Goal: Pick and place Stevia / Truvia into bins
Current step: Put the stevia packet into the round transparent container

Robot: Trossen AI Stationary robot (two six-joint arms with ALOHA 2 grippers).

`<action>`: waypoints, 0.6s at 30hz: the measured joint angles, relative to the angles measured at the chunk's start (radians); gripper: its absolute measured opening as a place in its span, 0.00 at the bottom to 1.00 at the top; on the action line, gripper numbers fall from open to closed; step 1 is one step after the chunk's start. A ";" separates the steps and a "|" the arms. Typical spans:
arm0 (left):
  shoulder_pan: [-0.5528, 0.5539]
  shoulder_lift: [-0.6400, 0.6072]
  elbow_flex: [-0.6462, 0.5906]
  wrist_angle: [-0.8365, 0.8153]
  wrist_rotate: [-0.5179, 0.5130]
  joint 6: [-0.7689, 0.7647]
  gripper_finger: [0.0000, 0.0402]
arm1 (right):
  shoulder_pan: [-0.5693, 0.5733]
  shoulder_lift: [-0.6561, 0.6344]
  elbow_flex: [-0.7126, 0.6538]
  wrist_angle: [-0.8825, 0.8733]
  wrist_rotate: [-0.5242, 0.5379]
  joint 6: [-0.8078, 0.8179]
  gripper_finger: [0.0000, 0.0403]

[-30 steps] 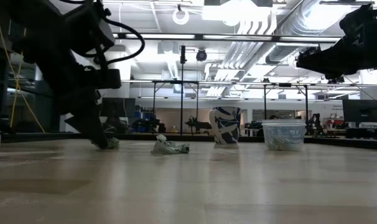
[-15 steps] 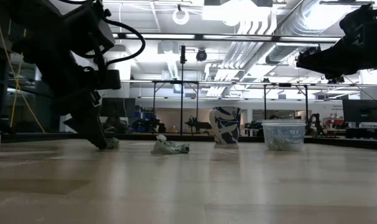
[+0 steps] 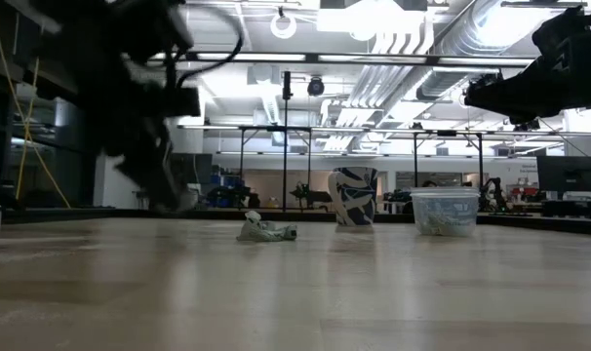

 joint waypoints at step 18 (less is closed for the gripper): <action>-0.349 -0.007 0.429 -0.726 0.315 -0.604 0.06 | 0.000 0.000 -0.001 0.000 -0.003 0.003 0.22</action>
